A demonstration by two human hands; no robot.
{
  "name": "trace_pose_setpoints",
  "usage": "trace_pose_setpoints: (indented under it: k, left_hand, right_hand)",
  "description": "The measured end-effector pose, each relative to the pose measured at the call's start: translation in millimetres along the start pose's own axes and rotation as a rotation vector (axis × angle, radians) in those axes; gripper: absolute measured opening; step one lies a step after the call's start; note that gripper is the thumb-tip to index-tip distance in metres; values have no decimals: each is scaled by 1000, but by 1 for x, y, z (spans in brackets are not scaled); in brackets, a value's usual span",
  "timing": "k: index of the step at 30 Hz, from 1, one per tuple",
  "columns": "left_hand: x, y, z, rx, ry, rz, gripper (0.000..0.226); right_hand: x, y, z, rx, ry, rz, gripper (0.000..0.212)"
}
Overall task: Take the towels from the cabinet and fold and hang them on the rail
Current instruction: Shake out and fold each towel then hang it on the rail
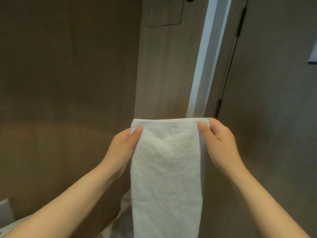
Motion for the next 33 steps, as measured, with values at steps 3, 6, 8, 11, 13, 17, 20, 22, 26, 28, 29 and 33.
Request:
trace_pose_setpoints:
  k: [3, 6, 8, 11, 13, 17, 20, 22, 26, 28, 29, 33]
  left_hand:
    - [-41, 8, 25, -139, 144, 51, 41]
    - [-83, 13, 49, -216, 256, 95, 44]
    - [-111, 14, 59, -267, 295, 112, 48]
    - [-146, 9, 71, -273, 315, 157, 50]
    - [-164, 4, 79, -247, 341, 195, 50]
    - [-191, -3, 97, -267, 420, 318, 29]
    - [-204, -15, 111, -332, 471, 517, 16]
    - [-208, -19, 119, -396, 523, 631, 21]
    - [-203, -9, 148, -590, 686, 723, 13]
    - [-202, -8, 158, -642, 686, 756, 24]
    - [-201, -7, 161, -659, 674, 769, 26]
    - [-196, -3, 170, -717, 635, 784, 23]
  right_hand:
    - [-40, -12, 25, 88, -4, 57, 27]
    - [-82, -17, 40, 123, -20, 87, 29]
    - [-111, -15, 45, 98, -44, 100, 26]
    - [-150, -8, 51, -69, -61, 134, 17]
    - [-174, -6, 56, -201, -70, 172, 11]
    - [-219, -1, 64, -327, -170, 216, 11]
    - [-260, 9, 69, -362, -233, 163, 17]
    - [-285, 18, 69, -405, -291, 83, 24]
    - [-326, 33, 62, -545, -414, -69, 24]
    - [-340, 40, 57, -584, -463, -135, 17]
    - [-346, 42, 56, -605, -485, -161, 14]
    - [-361, 51, 53, -688, -504, -295, 14]
Point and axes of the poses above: each hand's wrist, its own x-axis away from the middle knuckle, its own y-axis out of the palm, z = x × y, the point moved 9 cm from there along -x, towards the middle knuckle, and after that the axes turned 9 degrees about -x, right-handed, at the moved point
